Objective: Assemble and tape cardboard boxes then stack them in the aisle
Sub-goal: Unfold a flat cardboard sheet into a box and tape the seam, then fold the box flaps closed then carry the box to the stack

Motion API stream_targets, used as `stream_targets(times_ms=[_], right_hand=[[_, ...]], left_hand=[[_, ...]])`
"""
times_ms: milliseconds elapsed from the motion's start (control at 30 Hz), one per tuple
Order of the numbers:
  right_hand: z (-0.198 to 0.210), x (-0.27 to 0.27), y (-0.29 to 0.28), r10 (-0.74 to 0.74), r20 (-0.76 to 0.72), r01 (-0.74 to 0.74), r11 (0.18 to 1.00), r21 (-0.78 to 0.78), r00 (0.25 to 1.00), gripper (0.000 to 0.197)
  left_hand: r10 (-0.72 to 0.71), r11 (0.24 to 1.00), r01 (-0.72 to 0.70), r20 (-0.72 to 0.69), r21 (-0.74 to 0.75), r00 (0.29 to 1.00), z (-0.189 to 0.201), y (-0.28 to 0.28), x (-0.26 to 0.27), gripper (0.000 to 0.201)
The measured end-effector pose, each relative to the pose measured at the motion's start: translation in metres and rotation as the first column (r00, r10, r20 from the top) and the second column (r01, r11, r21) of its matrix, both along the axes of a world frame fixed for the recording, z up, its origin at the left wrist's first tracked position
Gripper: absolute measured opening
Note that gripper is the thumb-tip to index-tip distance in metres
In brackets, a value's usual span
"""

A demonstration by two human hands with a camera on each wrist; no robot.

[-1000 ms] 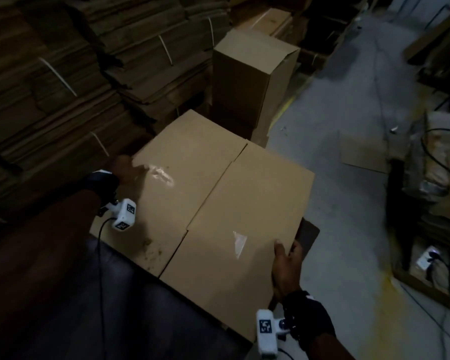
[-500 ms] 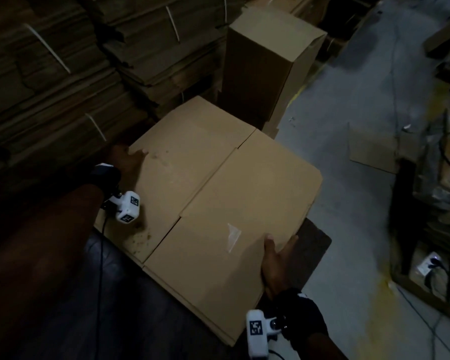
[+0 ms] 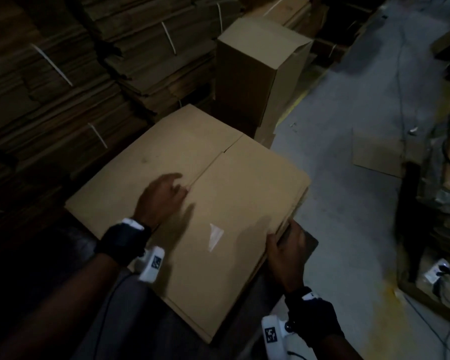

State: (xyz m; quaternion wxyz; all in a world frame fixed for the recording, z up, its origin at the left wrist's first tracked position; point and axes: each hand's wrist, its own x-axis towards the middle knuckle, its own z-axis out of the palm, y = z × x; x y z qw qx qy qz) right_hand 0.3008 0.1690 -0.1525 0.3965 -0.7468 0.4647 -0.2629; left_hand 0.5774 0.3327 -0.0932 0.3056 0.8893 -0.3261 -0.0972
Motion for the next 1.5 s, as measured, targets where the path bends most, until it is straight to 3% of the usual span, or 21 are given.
stream_targets(times_ms=[167,333,467,600,700,867,1067,1267,1500], right_hand=[[0.017,-0.043,-0.056,0.053,-0.014,-0.055,0.983,-0.177,0.999,0.041],[0.028,-0.091,-0.130,0.067,0.024,-0.061,0.978,-0.199,0.997,0.039],[0.037,-0.120,-0.194,0.066,0.085,-0.048,0.978,-0.201,0.994,0.036],[0.047,-0.134,-0.255,0.072,0.103,-0.048,0.976,-0.213,0.992,0.035],[0.052,-0.128,-0.304,0.093,0.118,-0.065,0.973,-0.221,0.989,0.035],[0.047,-0.090,-0.389,0.164,0.122,-0.132,0.964,-0.232,0.979,0.034],[0.044,-0.011,-0.490,0.305,0.066,-0.281,0.930,-0.238,0.950,0.035],[0.066,0.084,-0.565,0.468,0.076,-0.429,0.855,-0.293,0.881,0.034],[0.082,0.197,-0.625,0.651,0.075,-0.590,0.725,-0.357,0.755,0.036]], left_hand=[[-0.042,0.994,0.043,0.009,-0.100,0.999,0.006,-0.035,-0.118,0.046],[0.017,0.973,-0.020,-0.016,-0.232,1.000,0.005,-0.110,-0.222,0.038],[0.029,0.950,-0.052,-0.080,-0.309,0.996,0.002,-0.187,-0.274,0.036],[0.006,0.929,-0.025,-0.054,-0.369,0.999,0.013,-0.256,-0.301,0.026],[-0.006,0.933,0.001,-0.013,-0.361,1.000,0.015,-0.304,-0.297,0.018],[0.090,0.931,-0.080,0.010,-0.355,0.996,0.006,-0.383,-0.272,0.012],[0.221,0.932,-0.211,0.001,-0.295,0.975,-0.006,-0.470,-0.214,0.030],[0.335,0.915,-0.302,0.087,-0.267,0.938,0.014,-0.519,-0.156,0.027],[0.516,0.850,-0.463,0.220,-0.251,0.828,0.032,-0.554,-0.092,0.036]])
